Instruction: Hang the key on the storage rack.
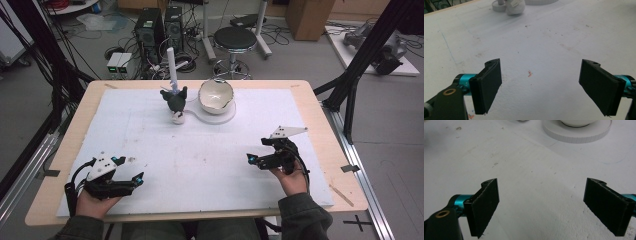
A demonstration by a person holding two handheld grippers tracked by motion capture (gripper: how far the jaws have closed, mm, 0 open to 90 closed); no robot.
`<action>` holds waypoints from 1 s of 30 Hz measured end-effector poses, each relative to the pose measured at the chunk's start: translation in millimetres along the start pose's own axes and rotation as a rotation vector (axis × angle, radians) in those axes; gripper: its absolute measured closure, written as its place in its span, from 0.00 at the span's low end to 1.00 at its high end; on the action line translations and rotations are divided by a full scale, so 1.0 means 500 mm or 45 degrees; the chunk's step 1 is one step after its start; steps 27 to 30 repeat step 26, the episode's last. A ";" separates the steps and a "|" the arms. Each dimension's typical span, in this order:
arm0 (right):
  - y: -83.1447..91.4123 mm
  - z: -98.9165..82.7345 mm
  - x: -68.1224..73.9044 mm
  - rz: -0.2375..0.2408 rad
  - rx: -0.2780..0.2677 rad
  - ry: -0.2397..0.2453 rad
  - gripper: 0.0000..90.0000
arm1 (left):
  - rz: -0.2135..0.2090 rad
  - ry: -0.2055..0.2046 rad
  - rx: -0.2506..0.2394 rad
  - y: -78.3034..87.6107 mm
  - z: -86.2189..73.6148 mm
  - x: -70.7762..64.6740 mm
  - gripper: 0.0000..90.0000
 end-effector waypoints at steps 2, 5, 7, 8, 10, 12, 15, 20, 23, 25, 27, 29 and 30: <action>0.000 -0.004 0.000 -0.003 0.003 0.005 0.14 | -0.002 0.000 0.000 0.000 0.000 0.000 0.21; 0.001 -0.008 0.002 -0.005 0.005 0.005 0.14 | -0.003 0.002 -0.001 0.000 0.000 -0.001 0.21; 0.002 -0.010 0.003 -0.011 0.007 0.004 0.14 | -0.004 0.004 -0.003 0.000 0.000 -0.001 0.21; 0.003 -0.011 0.004 -0.010 0.003 0.005 0.13 | -0.005 0.006 -0.002 0.000 0.000 -0.002 0.21; 0.005 -0.014 0.003 -0.012 0.002 0.000 0.13 | -0.009 0.009 -0.003 0.000 0.000 -0.003 0.21; 0.007 -0.016 0.004 -0.012 -0.003 -0.005 0.13 | -0.010 0.005 -0.001 0.001 -0.001 -0.003 0.21; 0.009 -0.019 0.005 -0.015 -0.005 -0.001 0.13 | -0.011 0.009 -0.004 0.001 -0.001 -0.004 0.21; 0.011 -0.023 0.009 -0.017 -0.001 0.007 0.13 | -0.015 0.002 0.002 0.001 -0.001 -0.004 0.21; 0.011 -0.023 0.013 -0.014 -0.001 0.008 0.13 | -0.015 0.002 -0.001 0.001 -0.001 -0.004 0.21; 0.011 -0.023 0.013 -0.018 -0.005 0.013 0.13 | -0.016 0.003 -0.001 0.002 -0.001 -0.004 0.21; 0.010 -0.022 0.014 -0.016 -0.007 0.017 0.13 | -0.016 0.004 -0.001 0.002 -0.001 -0.004 0.21; 0.010 -0.022 0.014 -0.016 -0.007 0.017 0.13 | -0.016 0.004 -0.001 0.002 -0.001 -0.004 0.21; 0.010 -0.022 0.014 -0.016 -0.007 0.017 0.13 | -0.016 0.004 -0.001 0.002 -0.001 -0.004 0.21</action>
Point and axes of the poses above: each handheld gripper's, and its own axes: y roughly backward along the jaws, z roughly out of its top, x roughly to its left, the point moved 7 cm from there along -y, roughly forward along the jaws, and after that the axes turned 5 degrees about y, right-handed, at the moved point
